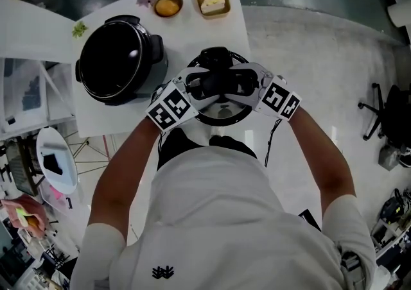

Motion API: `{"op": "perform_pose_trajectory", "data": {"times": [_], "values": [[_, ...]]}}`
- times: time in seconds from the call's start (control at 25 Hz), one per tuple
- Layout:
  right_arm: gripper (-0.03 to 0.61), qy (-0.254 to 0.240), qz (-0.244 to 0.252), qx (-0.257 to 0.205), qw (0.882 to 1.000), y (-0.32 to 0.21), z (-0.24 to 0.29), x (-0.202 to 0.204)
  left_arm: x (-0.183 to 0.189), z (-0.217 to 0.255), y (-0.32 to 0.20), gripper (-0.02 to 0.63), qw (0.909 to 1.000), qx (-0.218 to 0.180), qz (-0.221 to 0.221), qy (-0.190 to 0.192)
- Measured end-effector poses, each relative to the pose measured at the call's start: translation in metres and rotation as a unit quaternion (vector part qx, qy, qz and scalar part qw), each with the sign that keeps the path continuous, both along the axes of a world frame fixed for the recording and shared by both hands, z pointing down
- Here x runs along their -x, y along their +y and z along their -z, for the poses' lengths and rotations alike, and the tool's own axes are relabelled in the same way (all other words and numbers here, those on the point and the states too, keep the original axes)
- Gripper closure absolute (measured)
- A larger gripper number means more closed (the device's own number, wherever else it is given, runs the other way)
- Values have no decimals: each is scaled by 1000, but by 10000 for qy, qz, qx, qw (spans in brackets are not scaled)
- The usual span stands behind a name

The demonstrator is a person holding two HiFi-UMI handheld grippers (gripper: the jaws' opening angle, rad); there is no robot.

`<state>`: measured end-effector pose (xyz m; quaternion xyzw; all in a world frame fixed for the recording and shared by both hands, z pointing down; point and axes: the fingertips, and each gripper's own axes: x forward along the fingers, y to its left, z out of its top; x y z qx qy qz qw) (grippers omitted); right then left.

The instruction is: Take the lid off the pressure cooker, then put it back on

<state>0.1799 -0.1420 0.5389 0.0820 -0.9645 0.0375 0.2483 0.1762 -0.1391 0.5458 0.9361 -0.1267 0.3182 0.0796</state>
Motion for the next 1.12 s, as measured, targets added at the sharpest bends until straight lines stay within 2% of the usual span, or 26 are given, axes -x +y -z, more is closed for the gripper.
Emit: {"op": "perform_pose_trajectory", "data": {"times": [0.36,0.72,1.12], "values": [[308,224,-55,-34,9997,-14,-31,-2,-1,-33,-13,350,9996,9,23,-292],[308,412,-129,-180,9989,-23,-48,-4,-3,-49,-22,354,9977,-316,-87,-587],[307,630,-114,-403,9971,-22,-61,-5,-3,-62,-19,356,9950,-508,-239,-832]]}}
